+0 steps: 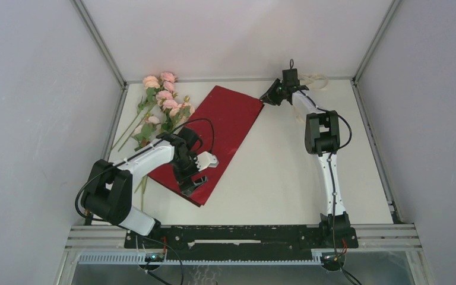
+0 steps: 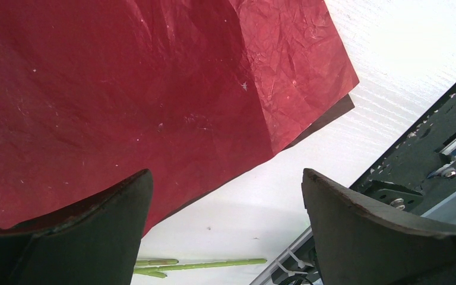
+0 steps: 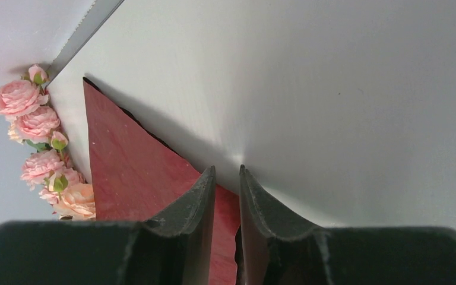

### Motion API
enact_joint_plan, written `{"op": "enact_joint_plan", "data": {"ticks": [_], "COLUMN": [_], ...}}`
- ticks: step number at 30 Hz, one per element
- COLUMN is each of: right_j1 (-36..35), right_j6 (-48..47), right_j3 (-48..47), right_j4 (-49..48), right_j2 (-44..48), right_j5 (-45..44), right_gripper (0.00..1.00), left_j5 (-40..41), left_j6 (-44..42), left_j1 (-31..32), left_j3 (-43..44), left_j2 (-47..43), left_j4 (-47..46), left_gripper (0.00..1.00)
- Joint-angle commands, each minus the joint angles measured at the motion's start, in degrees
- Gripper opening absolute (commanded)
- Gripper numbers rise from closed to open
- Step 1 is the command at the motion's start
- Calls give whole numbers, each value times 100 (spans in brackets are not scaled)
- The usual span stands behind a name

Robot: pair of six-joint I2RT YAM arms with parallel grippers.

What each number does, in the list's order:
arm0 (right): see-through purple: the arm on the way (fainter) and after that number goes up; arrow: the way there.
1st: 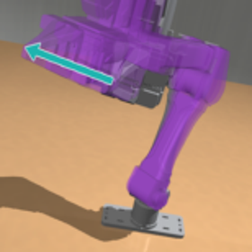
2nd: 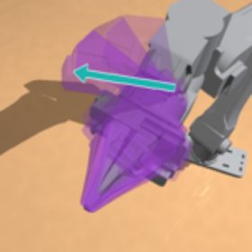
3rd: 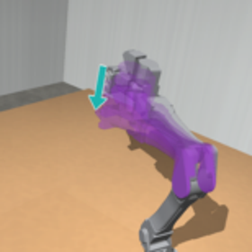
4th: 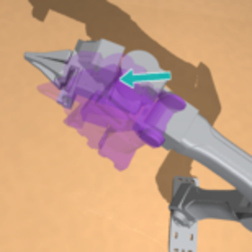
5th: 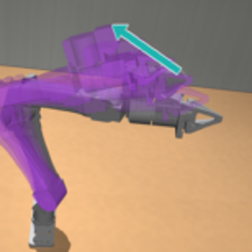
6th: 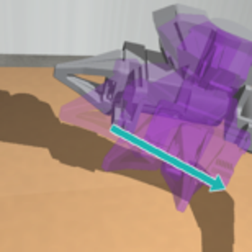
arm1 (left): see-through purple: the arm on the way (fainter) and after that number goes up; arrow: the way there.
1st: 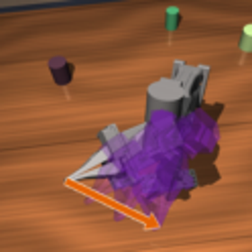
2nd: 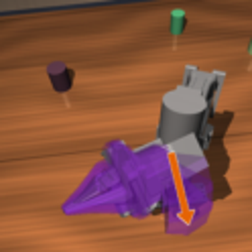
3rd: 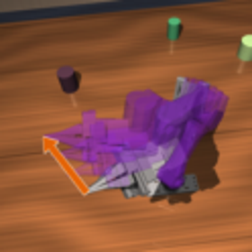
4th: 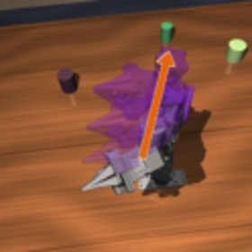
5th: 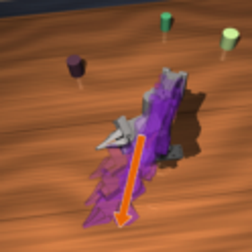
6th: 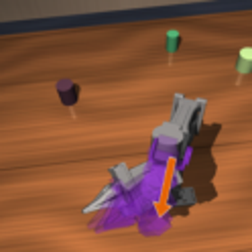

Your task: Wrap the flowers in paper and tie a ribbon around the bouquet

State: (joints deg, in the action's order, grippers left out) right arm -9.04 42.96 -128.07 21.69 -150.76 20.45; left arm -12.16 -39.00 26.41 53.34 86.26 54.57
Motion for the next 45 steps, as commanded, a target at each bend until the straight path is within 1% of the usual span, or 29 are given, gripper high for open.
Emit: {"op": "enact_joint_plan", "data": {"ticks": [1,8,12,16,21,24,29,35,38,45], "right_j1": [-17,-90,-153,-228,-267,-329,-407,-467,-566,-822], "right_j6": [111,31,15,97,370,414,535,134,-284,-955], "right_j3": [85,229,246,429,800,940,1413,1329,1214,971], "right_j4": [-40,-341,-452,-700,-1243,-1397,-1846,-1642,-1434,-1247], "right_j2": [175,332,368,460,717,907,1276,1468,1462,1391], "right_j5": [170,311,495,732,1008,1084,1063,710,594,572], "right_gripper": [30,27,28,34,46,53,54,54,55,56], "left_j5": [-83,-97,-98,-85,29,137,142,146,119,83], "left_j6": [-19,-20,-20,-20,-17,39,51,50,41,25], "left_j1": [-66,-83,-84,-93,-141,-168,-204,-241,-268,-329], "left_j3": [171,170,192,190,189,239,241,184,189,181], "left_j2": [-10,18,49,58,167,280,342,341,330,327], "left_j4": [-16,-10,-9,-30,-135,-208,-248,-279,-278,-274], "left_gripper": [100,100,100,100,100,100,100,100,100,100]}}
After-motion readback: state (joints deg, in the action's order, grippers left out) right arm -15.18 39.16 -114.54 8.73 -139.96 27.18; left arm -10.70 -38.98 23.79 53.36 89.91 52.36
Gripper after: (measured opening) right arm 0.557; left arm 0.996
